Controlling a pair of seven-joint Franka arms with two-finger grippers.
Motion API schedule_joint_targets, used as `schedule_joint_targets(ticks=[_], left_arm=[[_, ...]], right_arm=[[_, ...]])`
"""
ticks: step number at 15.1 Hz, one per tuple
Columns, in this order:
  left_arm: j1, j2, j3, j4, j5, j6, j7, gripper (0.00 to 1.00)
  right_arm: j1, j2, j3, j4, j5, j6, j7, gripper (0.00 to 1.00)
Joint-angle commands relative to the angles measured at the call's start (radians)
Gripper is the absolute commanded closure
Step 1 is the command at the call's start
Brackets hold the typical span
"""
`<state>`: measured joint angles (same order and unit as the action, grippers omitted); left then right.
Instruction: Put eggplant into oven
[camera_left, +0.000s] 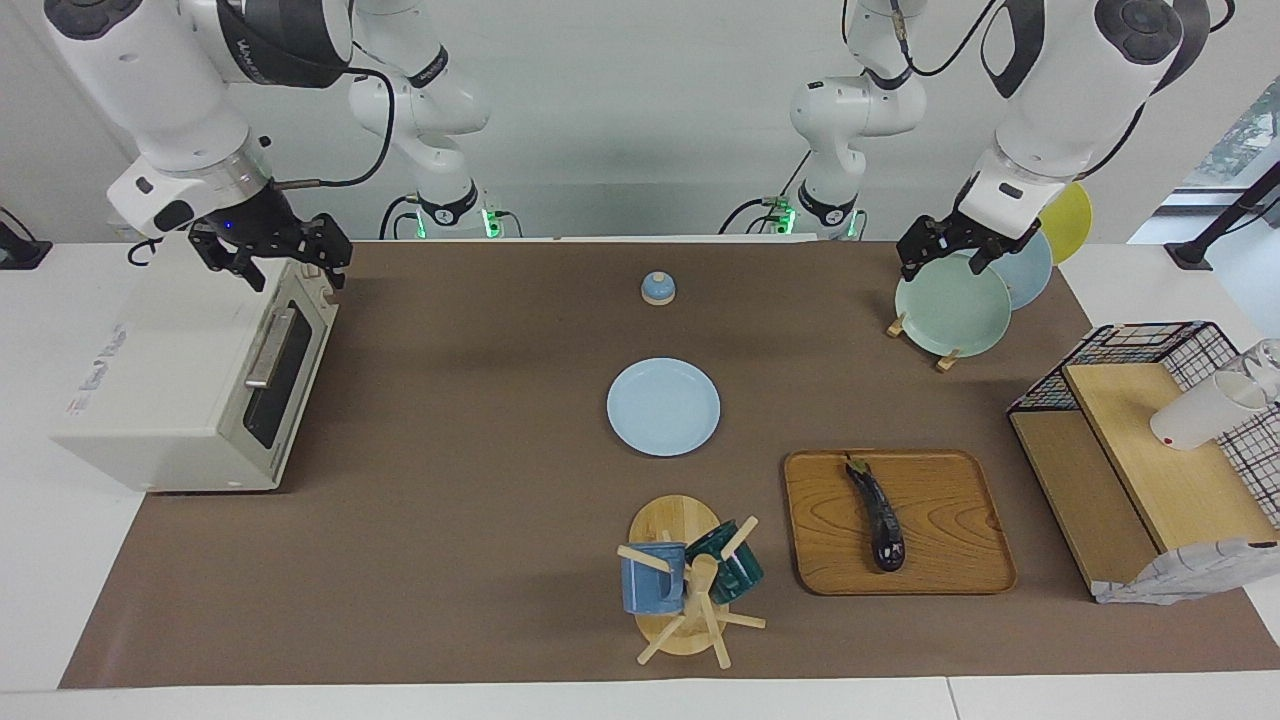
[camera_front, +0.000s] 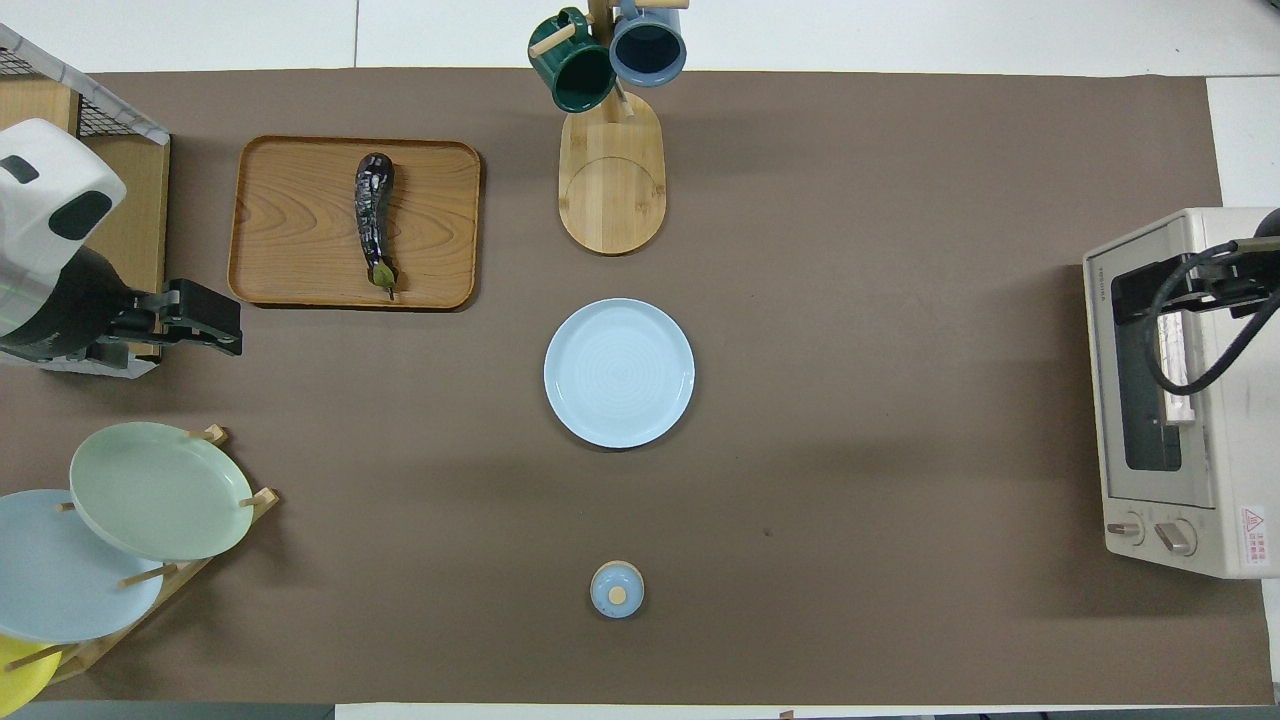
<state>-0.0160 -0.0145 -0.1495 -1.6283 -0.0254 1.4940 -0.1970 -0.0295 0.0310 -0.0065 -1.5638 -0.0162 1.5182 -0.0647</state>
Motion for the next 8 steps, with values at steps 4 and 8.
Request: schedule_joint_targets(ticks=[4, 8], left_arm=[[0.021, -0.008, -0.005, -0.002, -0.018, 0.006, 0.018, 0.0], [0.019, -0.012, -0.005, -0.008, -0.018, 0.038, 0.004, 0.0]], right_arm=[[-0.004, -0.01, 0.006, -0.002, 0.025, 0.007, 0.014, 0.0], [-0.006, -0.016, 0.014, -0.015, 0.025, 0.007, -0.001, 0.0]])
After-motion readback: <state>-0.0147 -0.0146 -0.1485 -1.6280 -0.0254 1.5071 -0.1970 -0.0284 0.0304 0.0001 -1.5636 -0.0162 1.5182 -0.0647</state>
